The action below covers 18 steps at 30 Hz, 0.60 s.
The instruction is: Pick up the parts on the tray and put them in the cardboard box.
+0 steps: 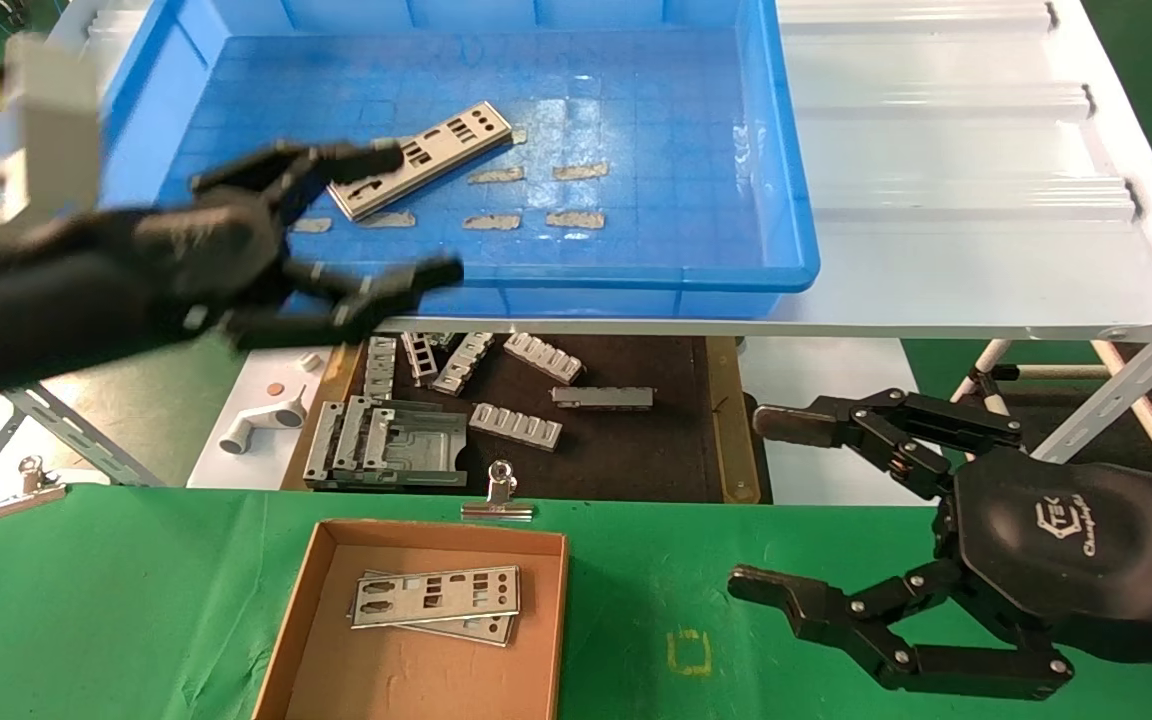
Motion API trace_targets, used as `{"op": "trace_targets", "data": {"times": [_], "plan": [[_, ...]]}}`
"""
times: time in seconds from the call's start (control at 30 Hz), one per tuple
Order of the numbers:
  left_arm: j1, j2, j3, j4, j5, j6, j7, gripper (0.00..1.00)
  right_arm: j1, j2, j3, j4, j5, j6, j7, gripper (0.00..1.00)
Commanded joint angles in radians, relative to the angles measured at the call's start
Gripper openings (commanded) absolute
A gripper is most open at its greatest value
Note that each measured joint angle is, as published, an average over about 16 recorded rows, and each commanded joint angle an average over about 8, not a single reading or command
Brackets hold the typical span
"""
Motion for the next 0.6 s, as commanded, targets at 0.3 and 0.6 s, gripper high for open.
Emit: {"op": "trace_targets", "data": {"times": [0.3,0.6], "plan": [[-0.275,0.124,0.092,0.307,0.209,-0.056,0.083,1.0,0.0,0.0,0.0,0.0,0.0,0.0,0.0,0.0],[-0.442,0.221,0.155,0.586,0.315,-0.027,0.202,1.0,0.0,0.0,0.0,0.0,0.0,0.0,0.0,0.0]]}}
